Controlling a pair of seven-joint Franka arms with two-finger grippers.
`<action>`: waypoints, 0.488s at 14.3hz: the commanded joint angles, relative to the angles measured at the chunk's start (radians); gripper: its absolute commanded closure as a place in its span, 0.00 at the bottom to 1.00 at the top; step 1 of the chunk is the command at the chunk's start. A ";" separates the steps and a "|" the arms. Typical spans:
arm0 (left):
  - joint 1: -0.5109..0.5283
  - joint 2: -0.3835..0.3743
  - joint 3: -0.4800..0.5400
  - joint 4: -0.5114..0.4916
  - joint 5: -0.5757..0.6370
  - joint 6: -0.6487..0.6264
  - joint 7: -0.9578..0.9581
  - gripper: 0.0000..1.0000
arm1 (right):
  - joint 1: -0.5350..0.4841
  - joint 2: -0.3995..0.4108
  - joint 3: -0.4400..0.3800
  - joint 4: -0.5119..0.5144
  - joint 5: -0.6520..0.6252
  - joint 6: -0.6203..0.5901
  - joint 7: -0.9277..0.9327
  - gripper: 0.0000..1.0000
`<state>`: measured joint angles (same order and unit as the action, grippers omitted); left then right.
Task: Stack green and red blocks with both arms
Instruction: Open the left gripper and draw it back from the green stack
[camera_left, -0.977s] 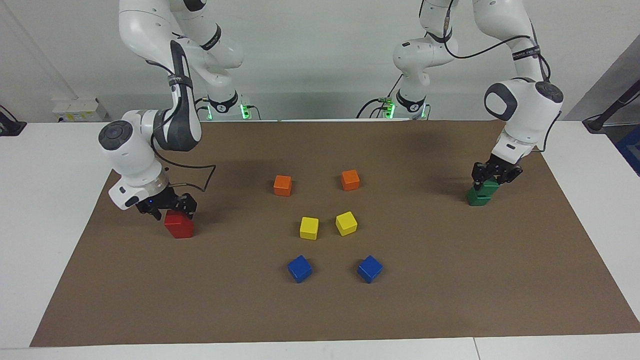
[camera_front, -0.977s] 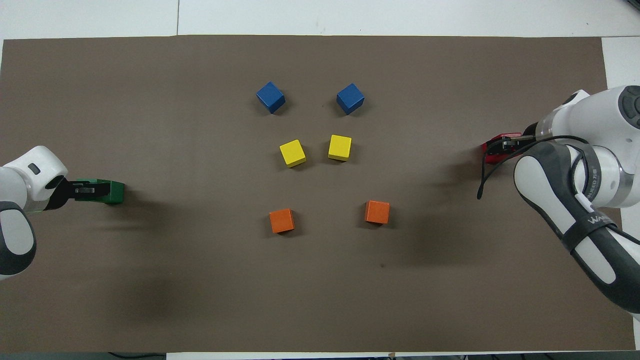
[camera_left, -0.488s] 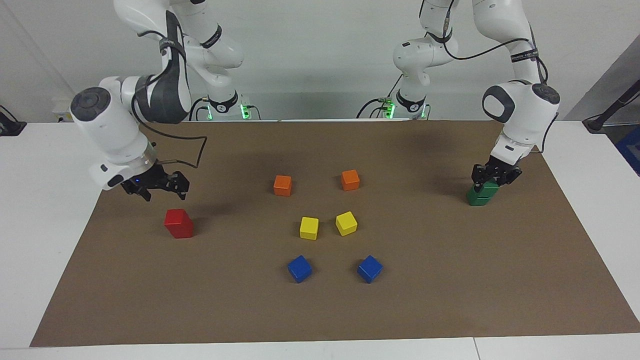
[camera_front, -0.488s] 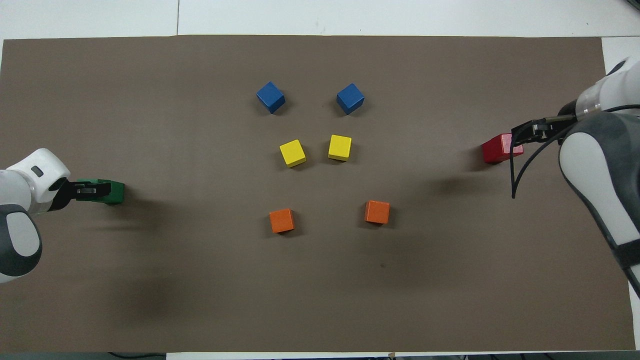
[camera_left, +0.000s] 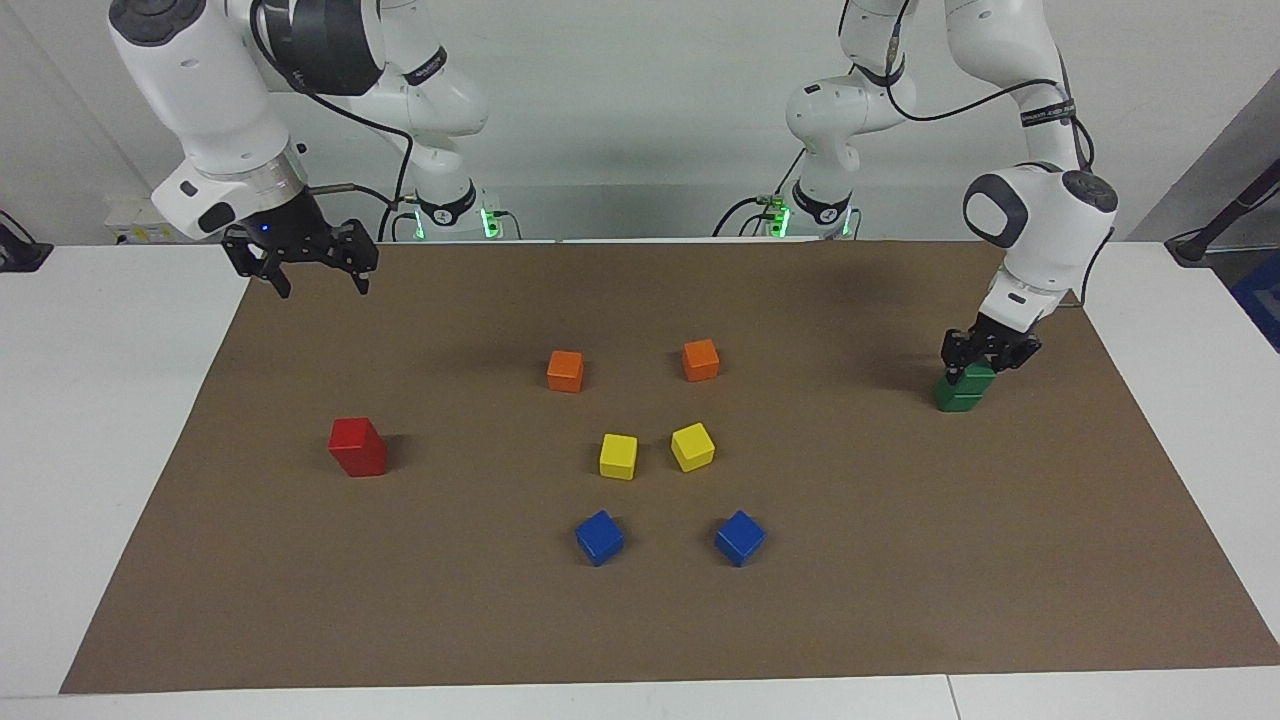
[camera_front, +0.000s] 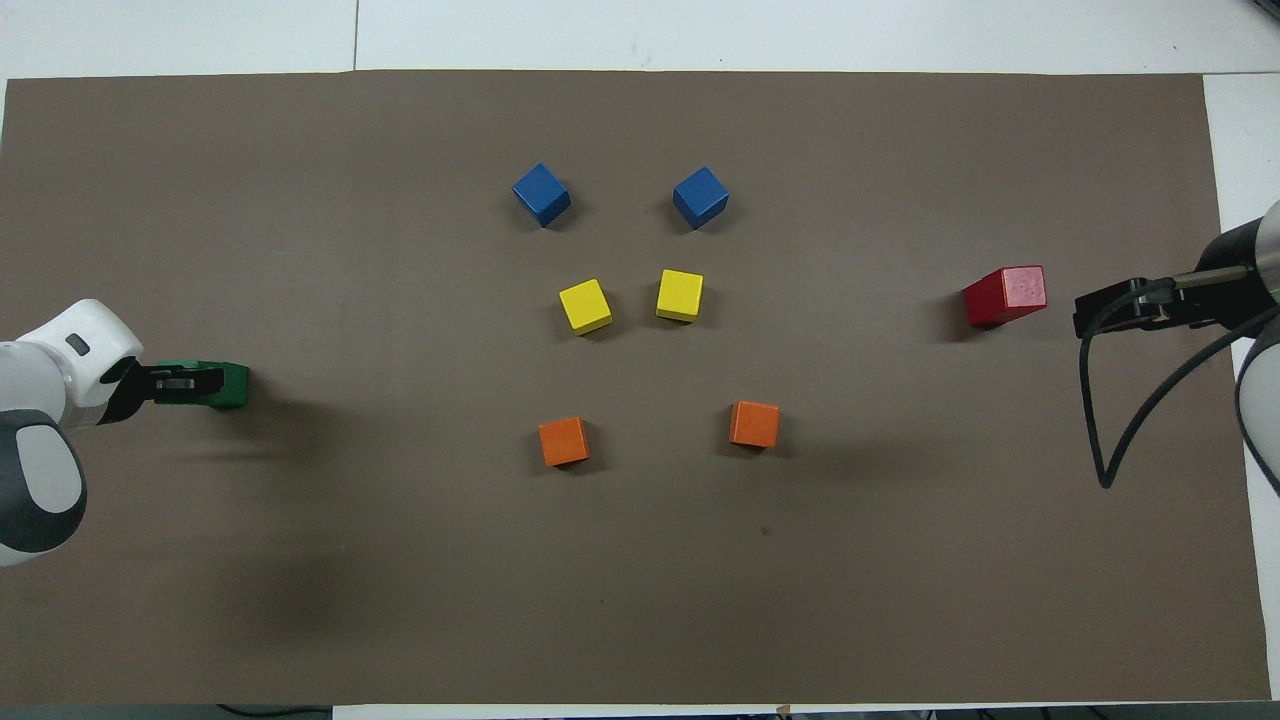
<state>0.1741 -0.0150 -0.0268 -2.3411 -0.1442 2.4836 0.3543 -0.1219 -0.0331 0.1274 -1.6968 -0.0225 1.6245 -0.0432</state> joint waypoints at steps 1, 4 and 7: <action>0.002 0.006 -0.005 -0.014 -0.026 0.044 0.038 0.35 | -0.007 0.013 0.003 0.016 -0.002 -0.029 -0.015 0.00; 0.005 0.007 -0.004 -0.001 -0.026 0.040 0.060 0.00 | -0.015 0.010 0.003 0.016 -0.002 -0.052 -0.014 0.00; 0.005 0.009 -0.004 0.009 -0.024 0.031 0.071 0.00 | -0.013 0.006 0.003 0.000 -0.002 -0.052 -0.012 0.00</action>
<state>0.1741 -0.0122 -0.0281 -2.3377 -0.1443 2.5003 0.3889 -0.1246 -0.0269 0.1236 -1.6969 -0.0225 1.5888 -0.0432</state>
